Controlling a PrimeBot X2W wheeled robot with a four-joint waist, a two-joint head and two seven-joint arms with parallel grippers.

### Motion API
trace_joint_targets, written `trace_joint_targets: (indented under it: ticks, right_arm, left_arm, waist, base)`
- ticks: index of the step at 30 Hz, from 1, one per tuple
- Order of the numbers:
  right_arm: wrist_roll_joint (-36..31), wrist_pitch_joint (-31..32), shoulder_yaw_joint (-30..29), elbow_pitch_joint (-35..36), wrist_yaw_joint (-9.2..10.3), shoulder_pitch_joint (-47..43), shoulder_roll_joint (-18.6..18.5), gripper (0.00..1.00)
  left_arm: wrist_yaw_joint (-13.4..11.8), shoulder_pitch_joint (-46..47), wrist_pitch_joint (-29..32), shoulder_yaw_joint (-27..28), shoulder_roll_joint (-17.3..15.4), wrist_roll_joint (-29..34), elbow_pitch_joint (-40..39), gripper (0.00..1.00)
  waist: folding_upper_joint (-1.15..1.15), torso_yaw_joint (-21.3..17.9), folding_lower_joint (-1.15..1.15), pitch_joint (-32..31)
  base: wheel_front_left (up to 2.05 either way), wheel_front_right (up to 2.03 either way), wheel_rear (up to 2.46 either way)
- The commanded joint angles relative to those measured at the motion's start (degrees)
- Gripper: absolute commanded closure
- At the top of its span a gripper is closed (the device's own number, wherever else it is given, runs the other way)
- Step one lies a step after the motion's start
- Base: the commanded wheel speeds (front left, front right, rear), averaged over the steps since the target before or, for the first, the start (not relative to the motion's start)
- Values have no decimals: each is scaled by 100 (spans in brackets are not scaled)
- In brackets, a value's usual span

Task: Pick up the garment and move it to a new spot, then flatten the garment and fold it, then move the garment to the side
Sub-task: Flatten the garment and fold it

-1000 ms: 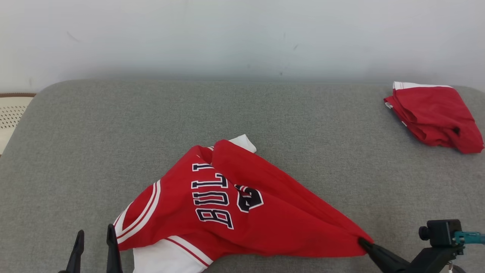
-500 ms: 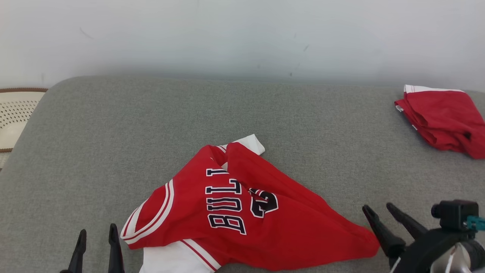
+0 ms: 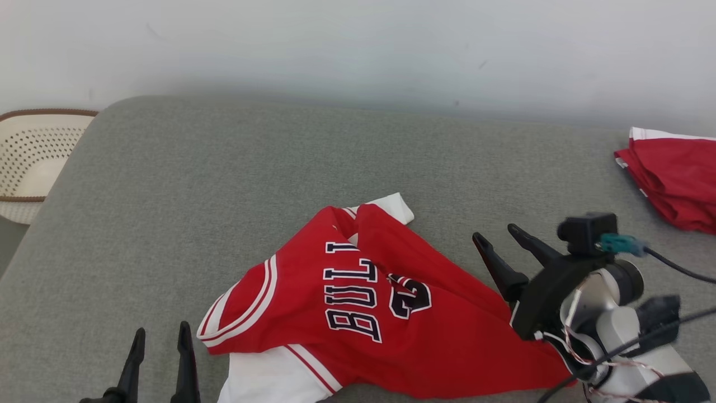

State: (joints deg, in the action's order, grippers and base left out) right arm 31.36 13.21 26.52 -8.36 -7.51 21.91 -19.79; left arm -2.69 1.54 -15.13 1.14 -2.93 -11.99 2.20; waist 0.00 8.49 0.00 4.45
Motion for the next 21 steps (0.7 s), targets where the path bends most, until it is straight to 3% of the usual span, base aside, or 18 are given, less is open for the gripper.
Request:
trace_joint_targets:
  ticks: [1,8,21]
  right_arm:
    - [51,-66,162,-266,5,223,-10,0]
    - [417,-153,945,-1749,5,1170,76,0]
    - [764,-168,2737,-3723,5,2598,221,0]
  left_arm:
    - [-24,81,-5,-36,3,-43,25,0]
    - [-22,228,-5,-234,2,-138,91,0]
    - [-57,447,-5,-468,2,-247,228,0]
  waist:
    - [0,101,0,50]
    - [0,392,0,194]
    - [0,749,0,406]
  base:
    - [0,0,0]
    - [0,0,0]
    - [0,0,0]
